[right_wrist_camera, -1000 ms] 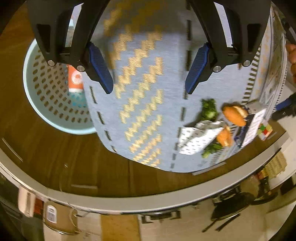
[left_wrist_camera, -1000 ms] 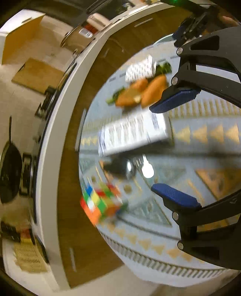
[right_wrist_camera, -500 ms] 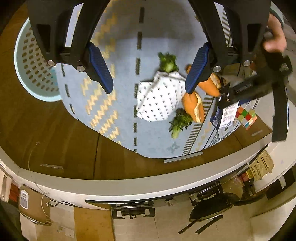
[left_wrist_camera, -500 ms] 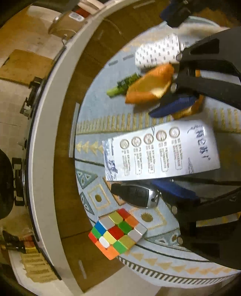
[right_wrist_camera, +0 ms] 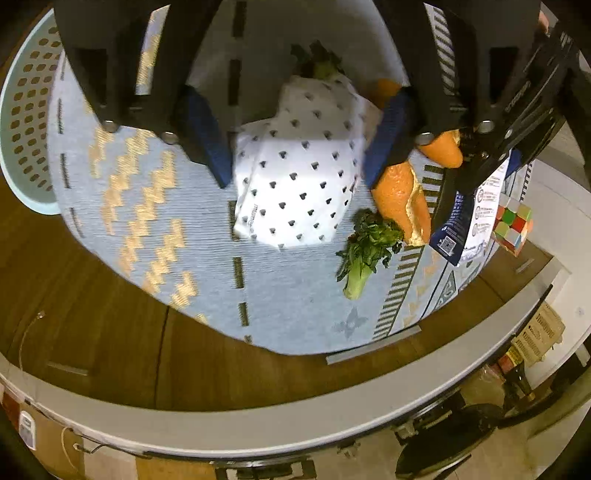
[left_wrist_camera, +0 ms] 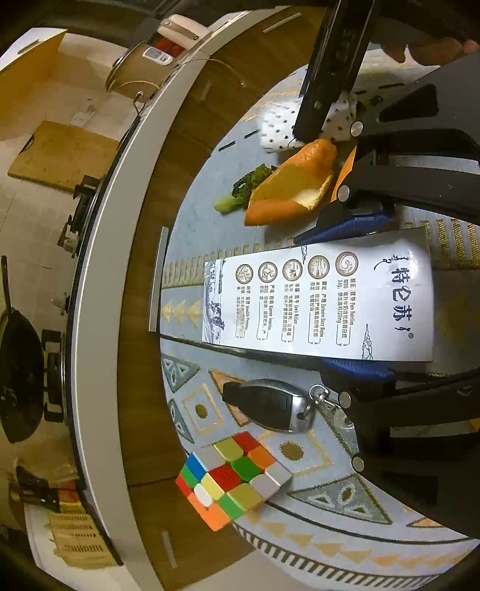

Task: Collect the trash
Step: 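Grasp the white receipt with the left gripper while the right gripper grasps the polka-dot napkin, then carry the receipt and napkin over the blue basket and open both grippers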

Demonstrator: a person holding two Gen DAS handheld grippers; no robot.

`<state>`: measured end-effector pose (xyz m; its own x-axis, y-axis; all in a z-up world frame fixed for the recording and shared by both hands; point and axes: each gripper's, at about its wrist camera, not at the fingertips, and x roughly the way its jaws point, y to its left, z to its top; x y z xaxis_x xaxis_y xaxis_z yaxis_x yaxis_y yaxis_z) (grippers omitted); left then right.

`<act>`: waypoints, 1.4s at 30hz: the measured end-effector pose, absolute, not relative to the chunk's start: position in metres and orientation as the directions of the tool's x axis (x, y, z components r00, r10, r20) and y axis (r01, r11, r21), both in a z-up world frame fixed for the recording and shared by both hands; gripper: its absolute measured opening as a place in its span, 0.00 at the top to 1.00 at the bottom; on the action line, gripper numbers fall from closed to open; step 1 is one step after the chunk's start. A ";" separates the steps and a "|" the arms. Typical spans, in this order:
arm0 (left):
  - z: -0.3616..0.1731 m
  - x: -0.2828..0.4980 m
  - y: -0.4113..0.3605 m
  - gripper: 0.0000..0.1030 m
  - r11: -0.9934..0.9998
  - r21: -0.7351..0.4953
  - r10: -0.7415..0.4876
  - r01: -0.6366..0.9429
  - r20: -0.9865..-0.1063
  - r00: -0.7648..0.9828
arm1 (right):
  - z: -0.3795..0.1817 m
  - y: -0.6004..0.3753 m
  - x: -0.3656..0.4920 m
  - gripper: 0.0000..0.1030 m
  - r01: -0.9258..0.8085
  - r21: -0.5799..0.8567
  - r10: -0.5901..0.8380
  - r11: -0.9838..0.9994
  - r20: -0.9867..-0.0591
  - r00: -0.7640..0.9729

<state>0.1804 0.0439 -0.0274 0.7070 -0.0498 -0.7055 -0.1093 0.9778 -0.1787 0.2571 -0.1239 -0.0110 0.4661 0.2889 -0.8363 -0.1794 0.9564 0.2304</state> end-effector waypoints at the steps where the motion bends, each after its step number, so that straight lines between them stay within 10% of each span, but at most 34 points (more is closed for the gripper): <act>1: -0.027 0.180 0.043 0.50 0.978 -0.177 -0.049 -0.108 -0.705 0.708 | -0.011 -0.122 0.257 0.53 -0.180 0.221 0.281 0.959 -0.831 0.480; 3: -0.026 0.177 0.041 0.50 0.979 -0.176 -0.048 -0.106 -0.699 0.714 | -0.010 -0.122 0.257 0.74 -0.203 0.281 0.345 0.938 -0.818 0.461; 15: 0.003 0.160 0.044 0.50 0.964 -0.255 -0.103 -0.072 -0.612 0.784 | 0.037 -0.137 0.226 0.93 -0.216 0.209 0.298 0.954 -0.753 0.587; 31: 0.060 0.124 -0.027 0.50 0.956 -0.257 -0.259 0.140 -0.521 0.813 | 0.081 -0.206 0.177 0.96 -0.147 0.255 0.287 0.956 -0.693 0.661; 42: 0.040 0.138 -0.151 0.50 0.878 -0.291 -0.476 0.381 -0.617 0.626 | 0.068 -0.313 0.152 0.96 0.058 0.322 0.193 0.945 -0.693 0.694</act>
